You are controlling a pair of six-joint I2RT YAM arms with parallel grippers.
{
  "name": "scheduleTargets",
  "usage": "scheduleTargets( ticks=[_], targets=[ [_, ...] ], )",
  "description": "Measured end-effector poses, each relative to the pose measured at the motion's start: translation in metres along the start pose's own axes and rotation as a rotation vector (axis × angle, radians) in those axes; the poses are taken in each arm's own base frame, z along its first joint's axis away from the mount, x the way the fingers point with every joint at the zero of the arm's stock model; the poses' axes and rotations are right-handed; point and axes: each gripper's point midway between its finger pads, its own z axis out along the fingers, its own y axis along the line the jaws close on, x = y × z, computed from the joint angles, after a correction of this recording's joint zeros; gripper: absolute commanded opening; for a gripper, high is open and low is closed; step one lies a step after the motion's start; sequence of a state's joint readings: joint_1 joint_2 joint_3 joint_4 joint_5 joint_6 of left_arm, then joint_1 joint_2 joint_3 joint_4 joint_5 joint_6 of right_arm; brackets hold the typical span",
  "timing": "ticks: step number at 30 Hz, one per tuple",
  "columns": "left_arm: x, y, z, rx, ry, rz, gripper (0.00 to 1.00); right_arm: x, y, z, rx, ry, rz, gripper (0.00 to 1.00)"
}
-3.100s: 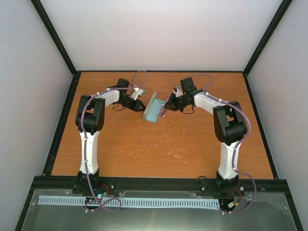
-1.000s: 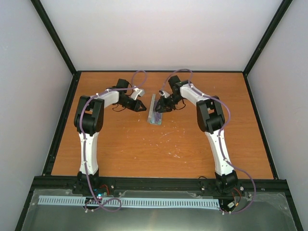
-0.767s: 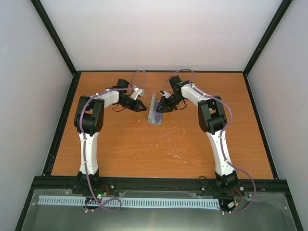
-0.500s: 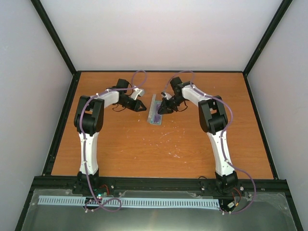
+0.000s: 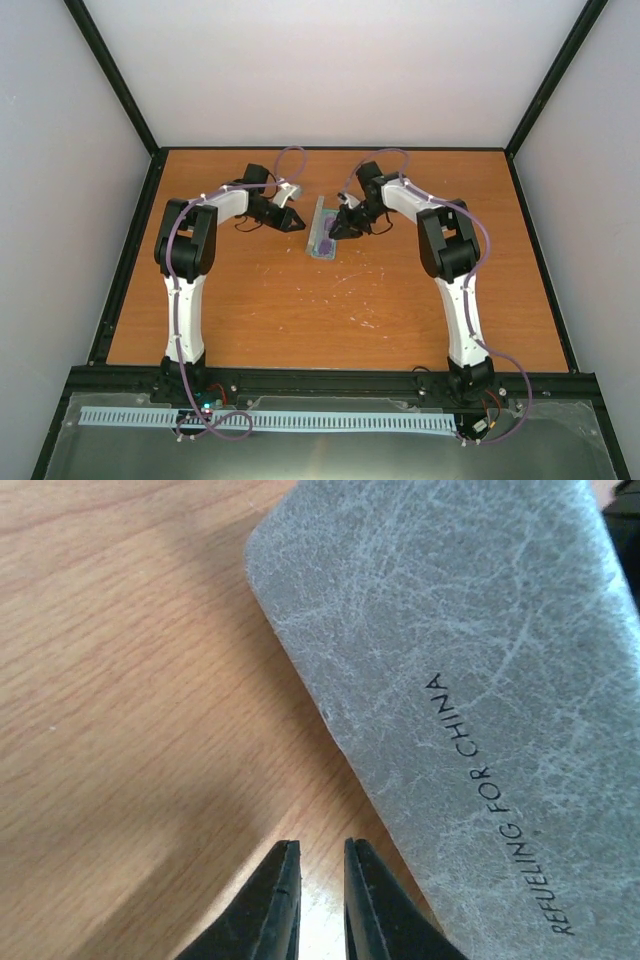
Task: Organize the sunglasses
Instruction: Place the sunglasses in the sunglasses case, then close the sunglasses case at the center of the board.
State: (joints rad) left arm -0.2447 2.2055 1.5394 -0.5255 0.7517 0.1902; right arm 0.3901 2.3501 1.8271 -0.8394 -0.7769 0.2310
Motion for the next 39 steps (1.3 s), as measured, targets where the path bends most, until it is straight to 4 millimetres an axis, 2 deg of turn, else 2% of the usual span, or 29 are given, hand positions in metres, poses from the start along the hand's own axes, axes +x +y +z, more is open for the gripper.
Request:
scheduleTargets(
  ticks=[3,5,9,11,14,21,24,29,34,39],
  targets=[
    [-0.002,0.0,-0.002,-0.01,-0.003,0.005,0.15,0.004,0.003,-0.015,0.019,-0.022,0.004,0.25],
    [-0.005,-0.001,-0.005,-0.017,-0.011,0.013,0.15,0.005,0.008,-0.032,0.03,-0.054,0.001,0.25],
    [-0.017,-0.01,-0.017,-0.028,-0.04,0.041,0.15,0.001,0.022,-0.068,0.051,-0.141,-0.031,0.06],
    [-0.022,-0.013,-0.022,-0.031,-0.053,0.05,0.15,0.0,0.024,-0.076,0.063,-0.169,-0.035,0.03],
    [-0.027,-0.015,-0.025,-0.031,-0.065,0.052,0.15,0.0,0.015,-0.07,0.088,-0.172,-0.02,0.03],
    [-0.027,-0.017,-0.023,-0.026,-0.064,0.037,0.15,0.007,-0.025,-0.04,0.176,-0.128,0.056,0.03],
    [-0.027,-0.02,-0.021,-0.02,-0.062,0.031,0.15,0.009,-0.033,-0.034,0.193,-0.125,0.073,0.03],
    [-0.034,-0.026,-0.017,-0.008,-0.065,0.042,0.15,0.003,-0.035,-0.031,0.195,-0.148,0.071,0.03],
    [-0.039,-0.035,-0.012,0.004,-0.065,0.06,0.14,0.001,-0.036,-0.019,0.189,-0.143,0.071,0.03],
    [-0.037,-0.04,-0.006,0.013,-0.053,0.063,0.14,0.002,-0.033,-0.009,0.174,-0.132,0.061,0.03]
  ],
)
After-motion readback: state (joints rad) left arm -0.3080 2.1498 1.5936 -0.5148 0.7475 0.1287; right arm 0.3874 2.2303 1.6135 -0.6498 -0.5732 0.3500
